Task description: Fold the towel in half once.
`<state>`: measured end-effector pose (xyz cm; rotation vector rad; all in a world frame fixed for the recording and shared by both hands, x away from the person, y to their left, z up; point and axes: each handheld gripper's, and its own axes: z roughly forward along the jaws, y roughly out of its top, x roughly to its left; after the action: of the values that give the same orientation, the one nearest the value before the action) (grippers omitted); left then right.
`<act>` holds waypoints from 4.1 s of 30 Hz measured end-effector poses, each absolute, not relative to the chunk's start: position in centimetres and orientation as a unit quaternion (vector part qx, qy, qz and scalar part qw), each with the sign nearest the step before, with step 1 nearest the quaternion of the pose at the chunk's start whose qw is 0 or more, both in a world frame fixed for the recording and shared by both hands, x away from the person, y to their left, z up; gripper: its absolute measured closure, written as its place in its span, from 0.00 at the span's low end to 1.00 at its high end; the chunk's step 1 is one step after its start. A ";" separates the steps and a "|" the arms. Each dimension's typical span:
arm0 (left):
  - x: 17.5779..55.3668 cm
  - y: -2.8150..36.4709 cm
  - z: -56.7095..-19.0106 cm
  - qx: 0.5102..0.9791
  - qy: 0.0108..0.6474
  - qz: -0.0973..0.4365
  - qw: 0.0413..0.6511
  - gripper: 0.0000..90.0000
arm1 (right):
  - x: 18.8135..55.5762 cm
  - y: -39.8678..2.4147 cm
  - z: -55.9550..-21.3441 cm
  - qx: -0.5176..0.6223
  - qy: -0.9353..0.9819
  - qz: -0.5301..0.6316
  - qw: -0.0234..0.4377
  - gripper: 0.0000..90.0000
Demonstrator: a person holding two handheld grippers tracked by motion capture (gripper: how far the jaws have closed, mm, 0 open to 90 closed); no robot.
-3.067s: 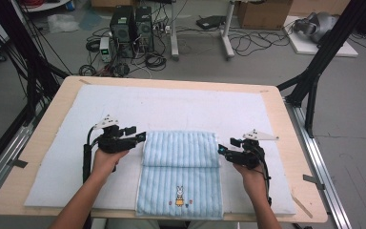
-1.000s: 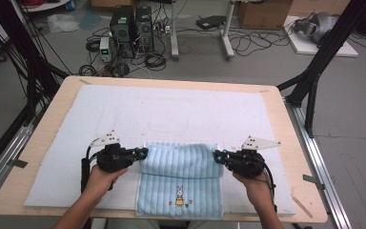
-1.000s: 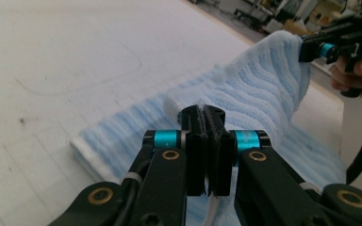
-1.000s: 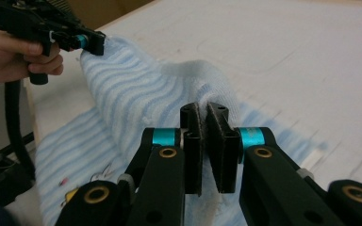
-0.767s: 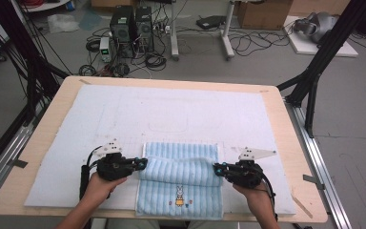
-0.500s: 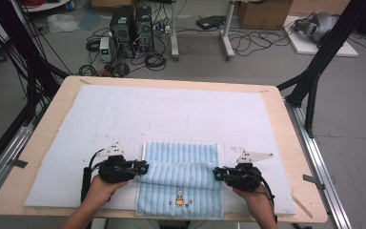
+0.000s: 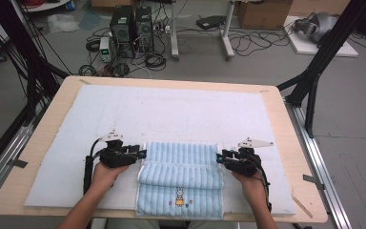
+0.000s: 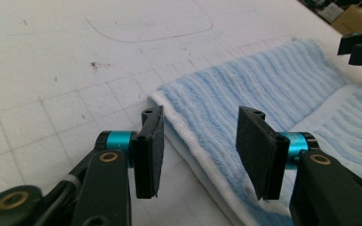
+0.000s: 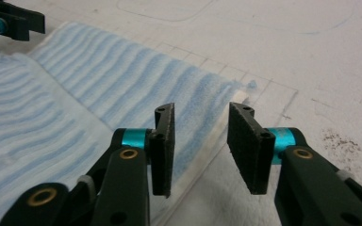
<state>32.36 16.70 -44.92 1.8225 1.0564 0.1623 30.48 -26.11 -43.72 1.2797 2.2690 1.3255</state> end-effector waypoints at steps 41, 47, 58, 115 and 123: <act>32.9 15.5 -45.2 0.750 0.427 0.081 0.499 0.90 | 31.6 -24.8 -44.1 0.418 0.784 0.438 0.139 0.97; 32.9 15.6 -45.2 0.756 0.420 0.090 0.494 0.88 | 31.5 -24.7 -44.2 0.416 0.788 0.432 0.140 0.97; 33.8 15.7 -44.7 0.737 0.438 0.098 0.506 0.97 | 32.1 -24.7 -43.8 0.420 0.780 0.436 0.158 0.97; 40.2 15.0 -44.6 0.741 0.451 0.139 0.478 0.96 | 39.4 -22.1 -44.3 0.431 0.780 0.407 0.201 0.93; 40.7 15.3 -44.9 0.737 0.454 0.153 0.476 0.76 | 40.5 -21.6 -44.3 0.451 0.771 0.401 0.205 0.79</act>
<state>40.73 15.29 -44.86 1.8015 1.1104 0.3743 40.51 -21.57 -44.29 1.2579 2.1488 1.1176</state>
